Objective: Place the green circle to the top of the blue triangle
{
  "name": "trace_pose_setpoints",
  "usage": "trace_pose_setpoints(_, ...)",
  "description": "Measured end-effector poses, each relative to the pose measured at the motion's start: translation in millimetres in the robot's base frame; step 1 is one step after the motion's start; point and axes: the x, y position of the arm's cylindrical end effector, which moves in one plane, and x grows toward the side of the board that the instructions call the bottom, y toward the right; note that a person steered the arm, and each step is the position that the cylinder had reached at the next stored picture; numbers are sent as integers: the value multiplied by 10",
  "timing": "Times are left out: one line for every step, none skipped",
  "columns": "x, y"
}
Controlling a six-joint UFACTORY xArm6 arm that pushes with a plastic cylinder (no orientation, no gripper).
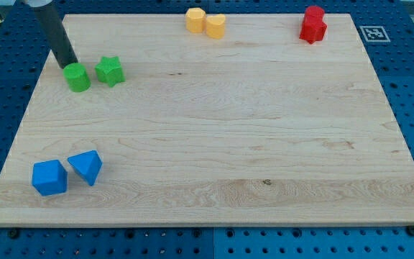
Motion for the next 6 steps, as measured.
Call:
trace_pose_setpoints(66,3)
trace_pose_setpoints(246,68)
trace_pose_setpoints(285,139)
trace_pose_setpoints(274,226)
trace_pose_setpoints(274,351)
trace_pose_setpoints(328,485)
